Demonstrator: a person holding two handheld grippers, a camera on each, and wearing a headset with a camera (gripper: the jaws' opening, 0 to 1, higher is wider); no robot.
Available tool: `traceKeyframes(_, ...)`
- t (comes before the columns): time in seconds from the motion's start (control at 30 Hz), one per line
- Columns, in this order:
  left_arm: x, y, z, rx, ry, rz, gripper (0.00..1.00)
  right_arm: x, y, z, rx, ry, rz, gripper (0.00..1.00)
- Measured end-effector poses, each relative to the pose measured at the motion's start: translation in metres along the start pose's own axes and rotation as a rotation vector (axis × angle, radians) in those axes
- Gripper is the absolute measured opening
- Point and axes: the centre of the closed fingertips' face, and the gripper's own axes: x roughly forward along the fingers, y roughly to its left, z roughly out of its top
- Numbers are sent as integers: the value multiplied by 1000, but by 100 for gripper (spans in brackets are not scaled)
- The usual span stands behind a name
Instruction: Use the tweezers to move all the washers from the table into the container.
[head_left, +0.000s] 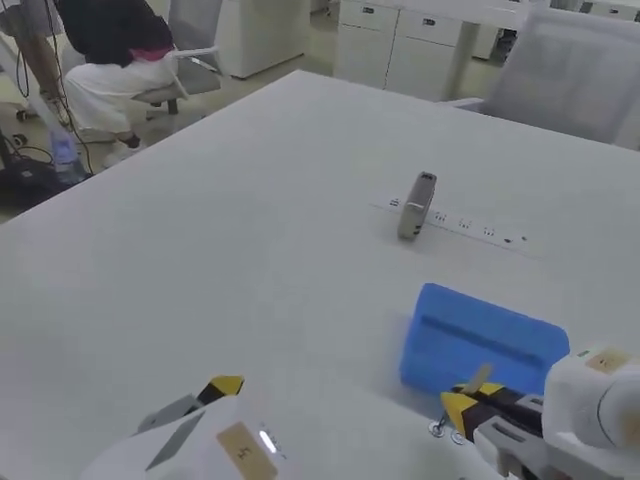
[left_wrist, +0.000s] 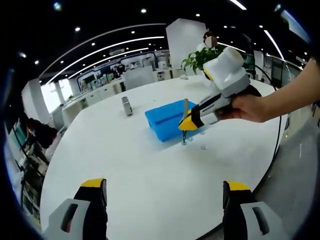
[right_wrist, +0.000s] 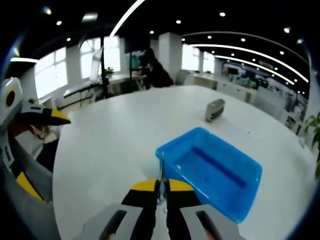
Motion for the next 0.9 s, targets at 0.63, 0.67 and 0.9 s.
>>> traceKeyframes(0.63,1,-1,1,16,-4,-1,99,-7,-5,14,71,6,-10,1)
traceKeyframes(0.67,1,-1,1,16,-4,-1,99,-8,-7,16,73,0,-14,2)
traceKeyframes(0.9,2,-1,0,21,2,-4,99,-23,-11,38,171,-64,-4,1)
